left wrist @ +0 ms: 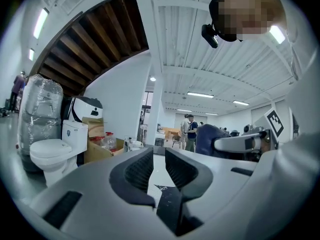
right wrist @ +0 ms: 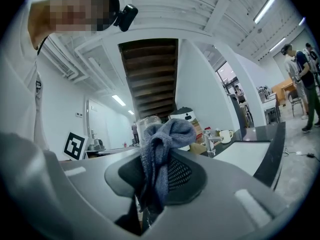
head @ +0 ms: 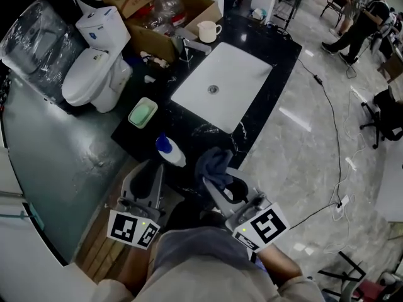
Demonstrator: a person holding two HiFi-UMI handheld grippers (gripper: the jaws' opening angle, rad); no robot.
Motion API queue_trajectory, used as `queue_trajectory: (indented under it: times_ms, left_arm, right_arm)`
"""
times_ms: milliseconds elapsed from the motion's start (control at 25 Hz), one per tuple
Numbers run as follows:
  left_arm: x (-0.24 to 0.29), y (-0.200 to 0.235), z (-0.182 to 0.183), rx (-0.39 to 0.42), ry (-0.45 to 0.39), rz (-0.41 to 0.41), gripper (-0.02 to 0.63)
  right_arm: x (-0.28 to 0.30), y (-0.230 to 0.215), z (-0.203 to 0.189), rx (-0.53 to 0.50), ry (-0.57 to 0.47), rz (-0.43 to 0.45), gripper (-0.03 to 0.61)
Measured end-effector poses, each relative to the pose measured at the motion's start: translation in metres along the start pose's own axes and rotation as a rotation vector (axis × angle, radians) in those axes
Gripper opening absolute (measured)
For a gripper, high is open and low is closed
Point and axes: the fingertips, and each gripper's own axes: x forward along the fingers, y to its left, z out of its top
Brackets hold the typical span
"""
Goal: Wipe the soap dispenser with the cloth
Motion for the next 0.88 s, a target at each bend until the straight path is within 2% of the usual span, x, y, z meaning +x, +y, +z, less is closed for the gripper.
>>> queue_trajectory:
  times_ms: [360, 600, 880]
  left_arm:
    - [0.021, 0.027, -0.029, 0.02, 0.081, -0.054, 0.124]
    - [0.038, 0.035, -0.053, 0.045, 0.138, -0.129, 0.16]
    - [0.052, 0.033, -0.067, 0.155, 0.179, -0.235, 0.166]
  right_arm:
    - [0.035, -0.012, -0.001, -0.009, 0.033, -0.038, 0.072]
    - [0.052, -0.017, -0.005, -0.019, 0.059, -0.083, 0.072]
    - [0.067, -0.016, -0.012, -0.033, 0.086, -0.134, 0.072]
